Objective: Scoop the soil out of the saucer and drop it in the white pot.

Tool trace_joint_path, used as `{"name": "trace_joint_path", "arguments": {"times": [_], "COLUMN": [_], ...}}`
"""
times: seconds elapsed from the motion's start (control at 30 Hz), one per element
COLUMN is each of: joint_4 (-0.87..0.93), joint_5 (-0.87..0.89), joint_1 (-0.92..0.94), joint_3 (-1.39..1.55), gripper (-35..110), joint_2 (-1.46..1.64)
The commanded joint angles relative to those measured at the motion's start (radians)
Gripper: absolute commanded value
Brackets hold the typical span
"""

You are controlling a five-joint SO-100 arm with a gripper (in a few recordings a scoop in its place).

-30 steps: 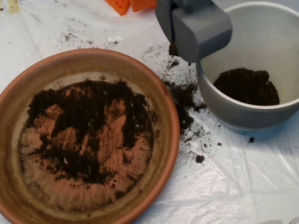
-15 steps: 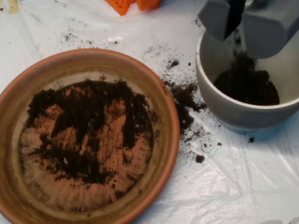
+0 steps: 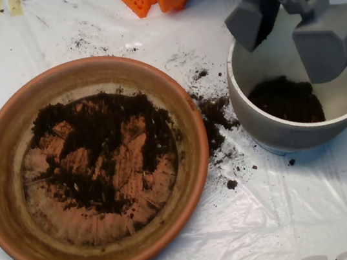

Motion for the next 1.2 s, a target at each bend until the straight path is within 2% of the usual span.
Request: {"name": "trace_joint_path", "arguments": {"times": [0.0, 0.17, 0.37, 0.5, 0.73, 0.93, 1.17], "joint_4": [0.011, 0.009, 0.011, 0.011, 0.005, -0.192, -0.479], "joint_5": [-0.018, 0.0, 0.04, 0.067, 0.155, 0.181, 0.181], "joint_1": [-0.021, -0.003, 0.054, 0.092, 0.336, 0.545, 0.67], "joint_3": [0.011, 0.003, -0.075, -0.118, -0.114, 0.239, 0.715], "gripper": [30, 31, 43, 43, 43, 44, 45], "joint_2": [0.126, 0.144, 0.166, 0.187, 0.201, 0.314, 0.383]}}
